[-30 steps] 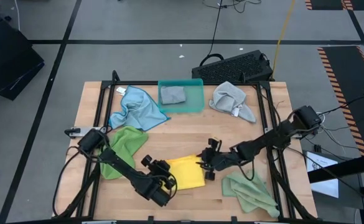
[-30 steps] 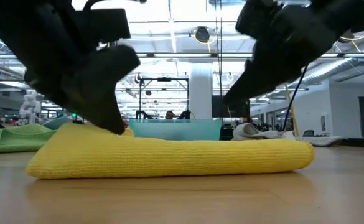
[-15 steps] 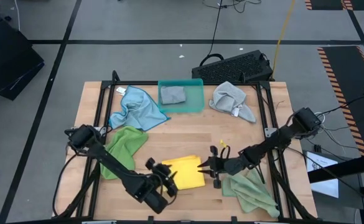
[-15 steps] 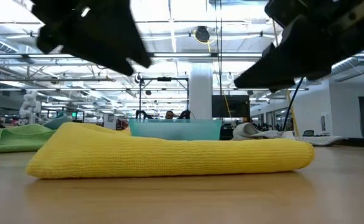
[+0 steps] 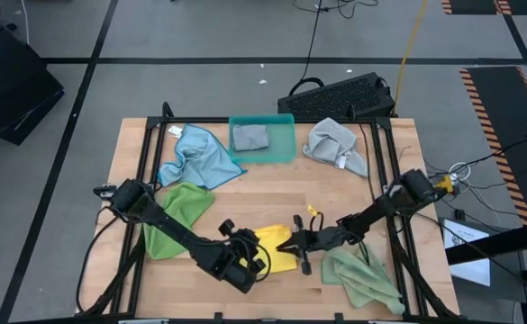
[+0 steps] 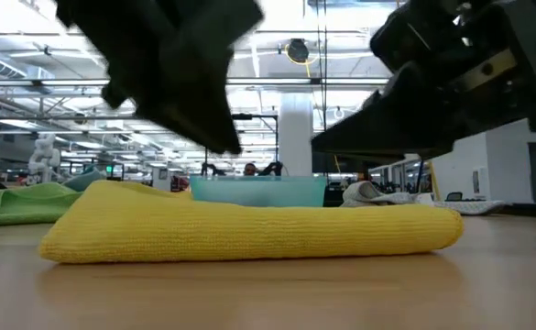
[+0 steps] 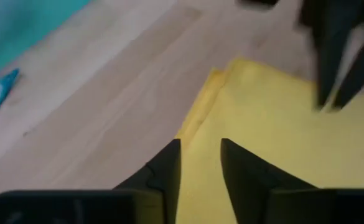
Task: Fold microfiber towels
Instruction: Fold the yellow microfiber cloth
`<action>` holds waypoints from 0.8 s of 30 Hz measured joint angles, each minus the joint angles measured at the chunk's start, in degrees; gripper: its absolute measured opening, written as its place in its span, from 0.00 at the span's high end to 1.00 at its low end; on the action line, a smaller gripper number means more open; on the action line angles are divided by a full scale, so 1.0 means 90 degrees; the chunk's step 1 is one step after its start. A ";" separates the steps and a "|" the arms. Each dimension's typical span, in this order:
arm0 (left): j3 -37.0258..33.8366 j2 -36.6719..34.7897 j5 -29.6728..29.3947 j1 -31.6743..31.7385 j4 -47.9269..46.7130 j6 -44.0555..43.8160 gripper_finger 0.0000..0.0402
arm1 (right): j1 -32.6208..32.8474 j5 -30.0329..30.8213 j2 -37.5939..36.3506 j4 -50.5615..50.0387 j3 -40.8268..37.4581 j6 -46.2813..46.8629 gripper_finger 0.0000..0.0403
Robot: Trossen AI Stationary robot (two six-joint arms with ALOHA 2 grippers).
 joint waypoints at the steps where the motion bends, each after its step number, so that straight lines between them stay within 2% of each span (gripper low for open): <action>1: 0.0004 -0.0044 0.0049 -0.0005 -0.0041 0.0145 0.75 | -0.0029 -0.0022 0.0106 0.0037 0.0068 -0.0013 0.97; 6: -0.0063 -0.0036 0.0260 0.0030 -0.0703 0.0170 0.85 | -0.0267 -0.0253 0.0619 -0.0132 0.0592 -0.0015 0.99; 10: -0.0506 -0.0042 0.0697 0.0127 -0.0654 -0.0035 0.90 | -0.0397 -0.0533 0.0862 -0.0364 0.0822 0.0061 0.99; 16: -0.1504 -0.0075 0.0899 0.0129 0.0500 -0.0083 0.91 | -0.0468 -0.0439 0.0875 -0.1036 0.0824 0.0180 0.99; 20: -0.1713 -0.0081 0.0767 0.0044 0.0310 -0.0470 0.91 | -0.0480 -0.0174 0.0853 -0.1514 0.0833 0.0452 0.99; 24: -0.1708 -0.0194 0.0739 -0.0051 0.0038 -0.0379 0.91 | -0.0485 -0.0138 0.0854 -0.1664 0.0835 0.0492 0.99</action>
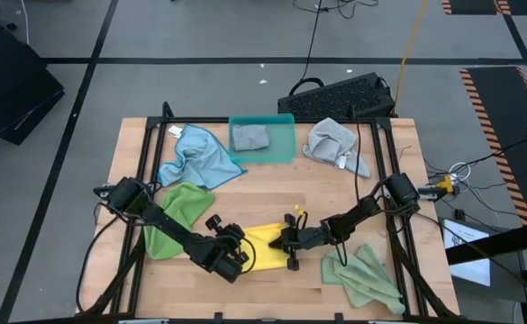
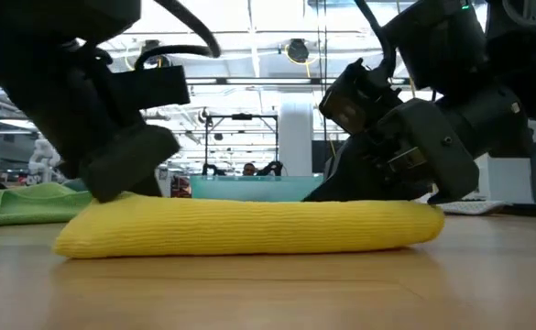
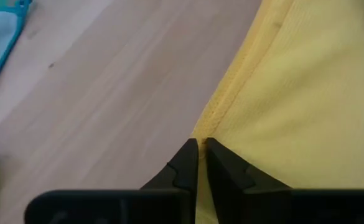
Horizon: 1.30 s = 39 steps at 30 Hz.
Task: Fold microfiber towels
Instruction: Fold the yellow microfiber cloth
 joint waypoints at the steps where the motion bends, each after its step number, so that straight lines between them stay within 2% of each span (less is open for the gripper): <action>1: -0.0013 -0.0075 0.0046 -0.0027 -0.0096 0.0074 0.91 | -0.0001 0.0000 0.0000 -0.0009 0.0000 0.0000 0.99; 6: -0.0034 -0.0805 0.0203 -0.0121 -0.0918 0.0023 0.91 | 0.0000 0.0000 0.0002 0.0008 -0.0005 0.0070 0.99; 9: -0.0032 -0.1219 -0.0136 -0.0208 -0.0881 0.0106 0.91 | 0.0000 -0.0008 0.0015 0.0165 -0.0012 0.0037 0.99; 11: -0.0018 -0.1376 -0.0470 -0.0273 -0.0467 0.0488 0.91 | 0.0000 -0.0029 0.0019 0.0307 -0.0019 -0.0044 0.99; 17: -0.0059 -0.1183 -0.0782 -0.0455 0.0776 0.1693 0.91 | 0.0016 -0.0061 -0.0213 0.0377 -0.0039 -0.0199 0.99; 22: -0.0502 -0.0823 -0.0718 -0.0485 0.1441 0.1661 0.91 | 0.0154 -0.0066 -0.0584 0.0230 -0.0037 -0.0309 0.99; 27: -0.1088 -0.0637 -0.0332 -0.0432 0.1580 0.0782 0.91 | 0.0309 -0.0049 -0.0712 0.0164 -0.0099 -0.0515 0.99; 30: -0.1308 -0.0662 -0.0303 -0.0424 0.1840 0.0645 0.91 | 0.0350 -0.0035 -0.0650 0.0083 -0.0141 -0.0510 0.99; 34: -0.1296 -0.0684 -0.0338 -0.0476 0.1817 0.1023 0.91 | 0.0350 -0.0032 -0.0577 0.0058 -0.0190 -0.0518 0.99; 39: -0.1077 -0.0969 -0.0233 -0.0473 0.1792 0.1983 0.91 | 0.0350 -0.0027 -0.0655 0.0105 -0.0224 -0.0522 0.99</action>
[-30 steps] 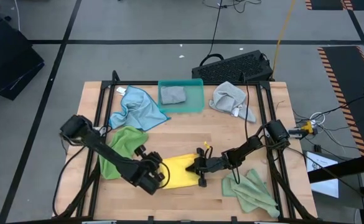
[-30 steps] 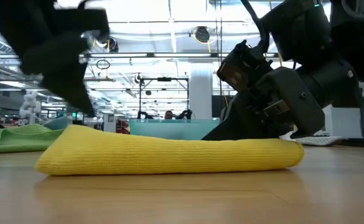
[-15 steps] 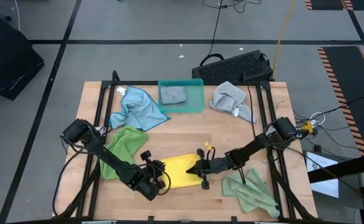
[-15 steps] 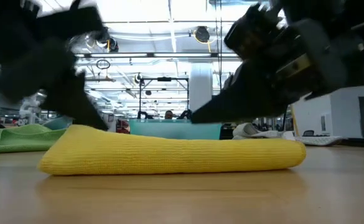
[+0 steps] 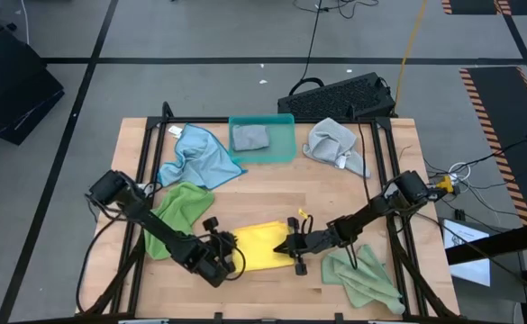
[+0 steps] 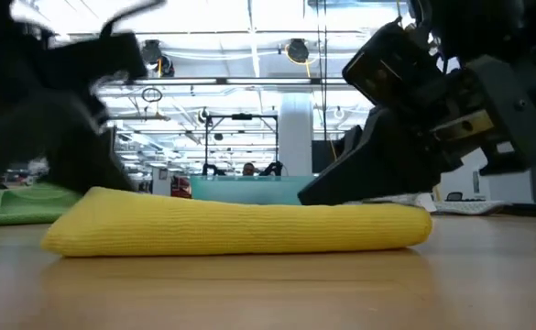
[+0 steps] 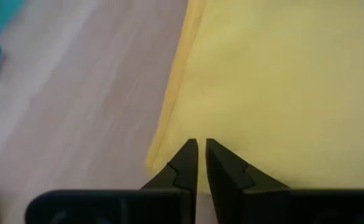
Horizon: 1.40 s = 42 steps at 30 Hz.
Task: Fold microfiber towels
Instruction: Fold the yellow microfiber cloth
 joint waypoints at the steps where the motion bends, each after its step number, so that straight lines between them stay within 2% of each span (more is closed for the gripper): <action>1: 0.0038 -0.0121 -0.0005 -0.0001 0.0001 0.0188 0.91 | 0.0000 -0.0002 -0.0053 -0.0024 -0.0002 0.0003 0.99; 5: 0.0064 -0.0562 -0.0055 -0.0003 0.0061 0.0741 0.91 | 0.0004 -0.0007 -0.0288 0.0014 0.0005 0.0190 0.99; 8: 0.0064 -0.0753 0.0227 -0.0092 0.0278 0.1363 0.89 | 0.0006 -0.0002 -0.0469 -0.0224 0.0008 0.0342 0.99; 10: 0.0064 -0.0752 0.0492 -0.0195 0.0640 0.1845 0.85 | 0.0015 0.0015 -0.0587 -0.0485 0.0008 0.0419 0.99; 15: 0.0067 -0.0703 0.1059 -0.0376 0.0980 0.2271 0.63 | 0.0042 0.0356 -0.0882 -0.1132 0.0005 0.0684 0.99; 21: 0.0067 -0.0586 0.1203 -0.0806 0.1109 0.2903 0.34 | 0.0053 0.0816 -0.1004 -0.1593 0.0005 0.0976 0.99; 26: 0.0064 -0.0131 0.1202 -0.0936 0.1293 0.3687 0.21 | 0.0094 0.0835 -0.0965 -0.1475 0.0005 0.1142 0.99; 31: 0.0062 0.0171 0.1106 -0.0971 0.1324 0.4296 0.24 | 0.0237 0.1308 -0.0965 -0.1129 0.0005 0.1195 0.99; 42: 0.0075 0.0207 0.1464 -0.0637 0.1131 0.4389 0.54 | 0.0716 0.2507 -0.0965 -0.0186 0.0032 0.1313 0.99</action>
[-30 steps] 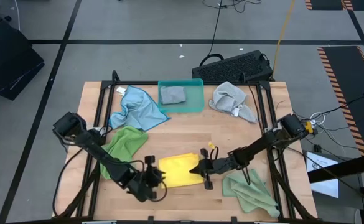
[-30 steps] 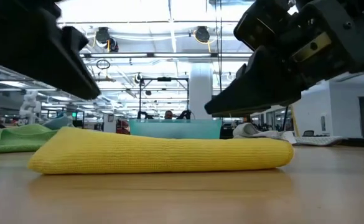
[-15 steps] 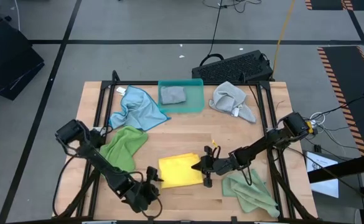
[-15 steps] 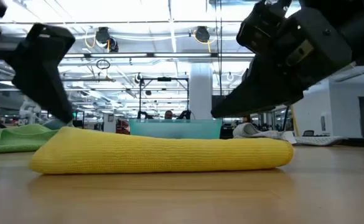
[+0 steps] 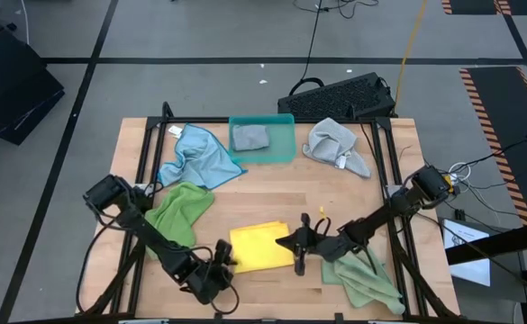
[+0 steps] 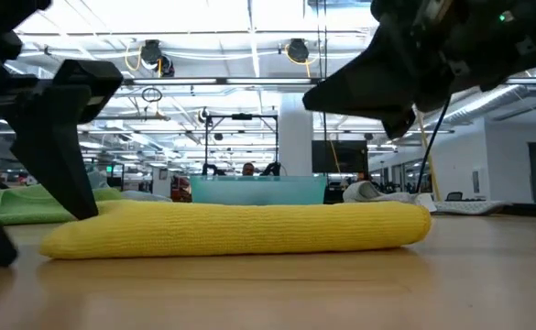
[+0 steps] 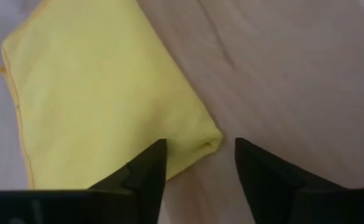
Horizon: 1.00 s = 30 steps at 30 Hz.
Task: Fold microfiber towels
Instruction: Fold the yellow microfiber cloth
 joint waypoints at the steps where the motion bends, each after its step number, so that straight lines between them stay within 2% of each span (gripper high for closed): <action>1: -0.0002 0.0000 0.0008 0.0045 0.0011 0.0081 0.56 | 0.0036 0.0073 0.0000 0.0004 0.0037 0.0007 0.99; 8: -0.0008 -0.0007 0.0495 0.0403 0.0048 0.0735 0.67 | 0.0190 0.0197 0.0000 -0.0028 0.0187 0.0088 0.99; 13: -0.0021 -0.0007 0.0630 0.0505 0.0111 0.0912 0.74 | 0.0276 0.0344 0.0004 -0.0406 0.0187 0.0603 0.99; 19: -0.0045 0.0022 0.0723 0.0586 0.0505 0.1083 0.97 | 0.0284 0.0815 0.0026 -0.1446 0.0189 0.1737 0.99; 24: -0.0046 -0.0015 0.0863 0.0795 0.0473 0.0787 0.96 | 0.0284 0.0924 0.0291 -0.1535 0.0516 0.1892 0.99; 30: -0.0031 -0.0081 0.1194 0.1050 0.0478 0.0496 0.98 | 0.0192 0.0604 0.1278 -0.1884 0.2098 0.0926 0.90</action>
